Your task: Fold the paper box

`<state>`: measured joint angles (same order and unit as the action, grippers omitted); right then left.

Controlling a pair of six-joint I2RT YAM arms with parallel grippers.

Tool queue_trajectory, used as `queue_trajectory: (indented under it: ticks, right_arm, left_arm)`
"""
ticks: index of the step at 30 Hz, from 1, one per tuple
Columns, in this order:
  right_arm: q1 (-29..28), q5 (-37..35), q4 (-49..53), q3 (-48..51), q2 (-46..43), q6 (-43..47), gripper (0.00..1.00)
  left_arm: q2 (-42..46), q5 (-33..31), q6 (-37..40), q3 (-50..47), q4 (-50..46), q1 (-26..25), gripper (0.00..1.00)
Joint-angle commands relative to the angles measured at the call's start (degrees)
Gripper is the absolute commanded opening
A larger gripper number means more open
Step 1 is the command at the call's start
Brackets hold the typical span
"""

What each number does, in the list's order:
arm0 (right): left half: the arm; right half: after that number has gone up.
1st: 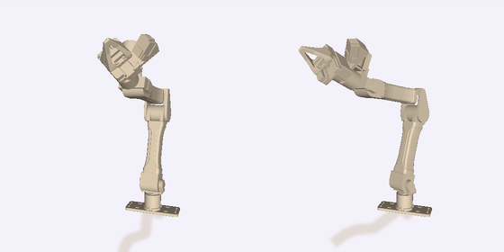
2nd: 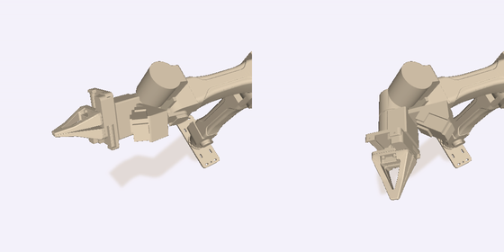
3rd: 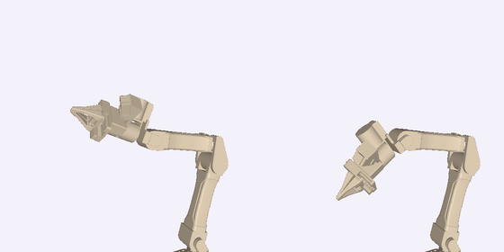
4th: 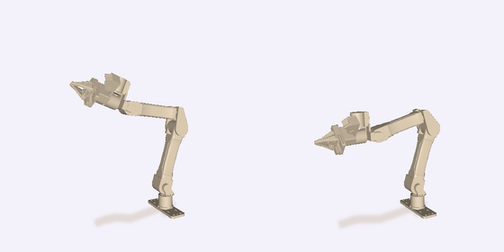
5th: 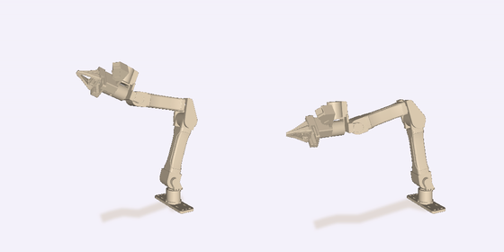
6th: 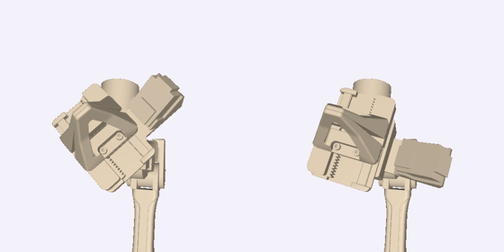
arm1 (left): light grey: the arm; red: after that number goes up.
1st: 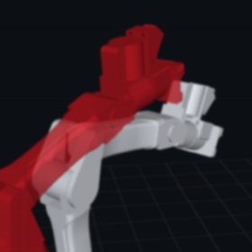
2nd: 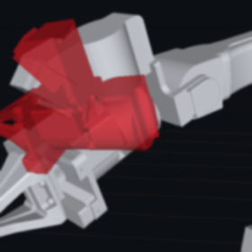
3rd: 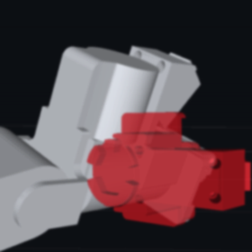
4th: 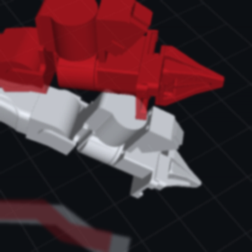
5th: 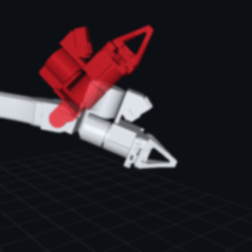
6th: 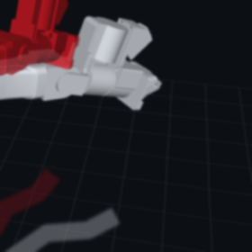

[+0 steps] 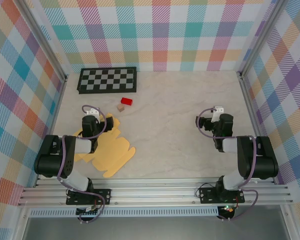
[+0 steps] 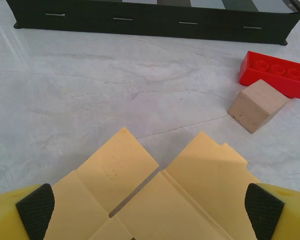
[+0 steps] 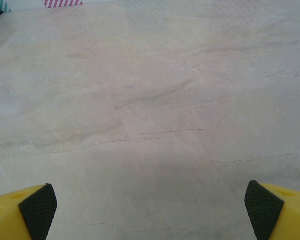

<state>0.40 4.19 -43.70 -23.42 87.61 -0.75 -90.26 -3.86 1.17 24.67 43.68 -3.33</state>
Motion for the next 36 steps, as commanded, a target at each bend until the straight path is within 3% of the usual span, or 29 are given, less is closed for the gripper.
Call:
queue_trajectory:
  ticks: [1, 30, 32, 36]
  right_arm:
    - [0.3, 1.2, -1.5, -0.8, -0.1, 0.6, 1.0]
    - [0.4, 0.8, -1.2, -1.1, -0.1, 0.4, 1.0]
    - [0.2, 0.7, 3.6, -3.3, -2.3, 0.5, 1.0]
    - [-0.7, -10.9, 30.2, -15.0, -10.4, -7.0, 1.0]
  left_arm:
    - [0.5, 1.0, 0.9, -0.2, 1.9, -0.2, 1.0]
    - [0.5, 1.7, 0.4, 0.0, 1.8, 0.4, 1.0]
    - [3.2, 0.6, 0.1, 2.8, -4.1, 0.3, 1.0]
    - [8.7, -7.3, -8.2, 17.9, -34.9, 0.3, 1.0]
